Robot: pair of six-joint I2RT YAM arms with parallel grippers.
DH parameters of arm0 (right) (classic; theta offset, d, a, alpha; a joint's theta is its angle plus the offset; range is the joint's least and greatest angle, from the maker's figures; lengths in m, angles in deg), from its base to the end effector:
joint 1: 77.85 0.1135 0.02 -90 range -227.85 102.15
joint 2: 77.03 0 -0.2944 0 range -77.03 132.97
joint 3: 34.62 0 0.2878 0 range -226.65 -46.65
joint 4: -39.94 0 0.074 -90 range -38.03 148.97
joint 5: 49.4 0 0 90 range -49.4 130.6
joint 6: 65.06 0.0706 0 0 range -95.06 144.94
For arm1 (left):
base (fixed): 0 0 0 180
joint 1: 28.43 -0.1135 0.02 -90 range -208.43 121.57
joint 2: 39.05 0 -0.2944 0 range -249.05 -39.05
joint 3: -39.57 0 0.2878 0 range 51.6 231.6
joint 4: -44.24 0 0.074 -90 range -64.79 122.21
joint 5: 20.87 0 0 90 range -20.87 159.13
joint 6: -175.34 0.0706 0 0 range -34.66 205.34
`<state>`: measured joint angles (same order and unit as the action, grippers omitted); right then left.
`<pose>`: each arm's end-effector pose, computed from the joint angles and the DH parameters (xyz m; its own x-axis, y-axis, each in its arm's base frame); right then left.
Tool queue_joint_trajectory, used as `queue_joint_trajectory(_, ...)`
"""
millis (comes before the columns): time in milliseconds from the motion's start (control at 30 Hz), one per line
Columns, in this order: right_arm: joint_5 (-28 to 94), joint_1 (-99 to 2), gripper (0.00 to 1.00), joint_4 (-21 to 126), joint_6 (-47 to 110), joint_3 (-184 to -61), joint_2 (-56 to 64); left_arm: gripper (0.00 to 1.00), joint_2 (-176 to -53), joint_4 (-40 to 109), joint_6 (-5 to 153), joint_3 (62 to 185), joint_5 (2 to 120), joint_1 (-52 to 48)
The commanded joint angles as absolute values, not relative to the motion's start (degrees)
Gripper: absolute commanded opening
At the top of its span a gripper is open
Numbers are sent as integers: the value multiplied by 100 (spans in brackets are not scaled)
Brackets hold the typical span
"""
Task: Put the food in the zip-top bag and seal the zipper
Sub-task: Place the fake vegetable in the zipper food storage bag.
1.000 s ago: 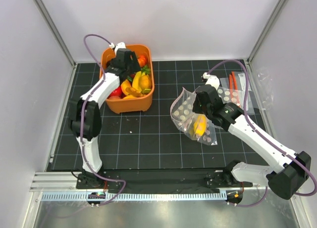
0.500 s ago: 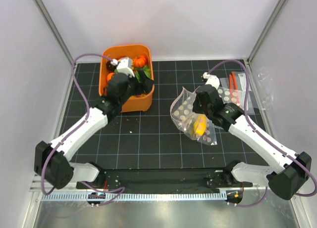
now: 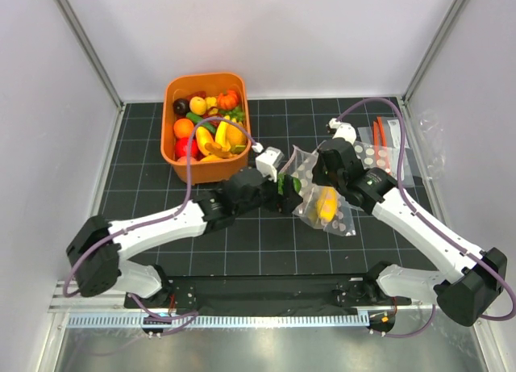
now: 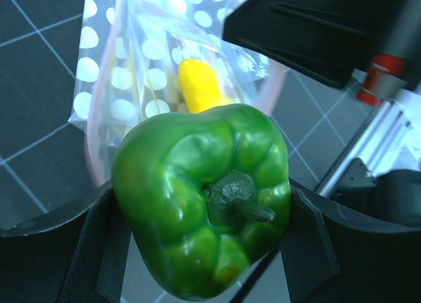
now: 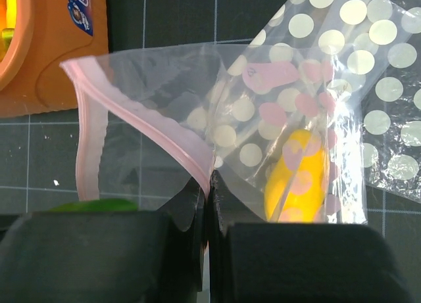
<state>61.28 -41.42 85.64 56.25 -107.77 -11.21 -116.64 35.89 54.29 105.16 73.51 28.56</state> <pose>0.2519 0.1549 0.3319 -0.5997 0.1617 -0.7838 -0.0248 0.9752 0.2201 0.2081 -0.3104 0.2910 -0.5734 -0.0613 -0.8169 0.5852 0.6672 -0.4608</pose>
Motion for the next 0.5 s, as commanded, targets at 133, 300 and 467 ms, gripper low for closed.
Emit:
queue_joint_trajectory(133,5941,-4155,1,8335,5570,-10870,-1287,44,-12334,4144,5625,11163,7387,2835)
queue_joint_trajectory(300,5738,-4155,1,8378,5588,-10879,-1366,58,-12703,3854,5730,11664,7607,2835)
queue_joint_trajectory(467,5958,-4155,1,8387,5667,-10835,-1585,92,-12835,3599,5713,11902,7563,2835)
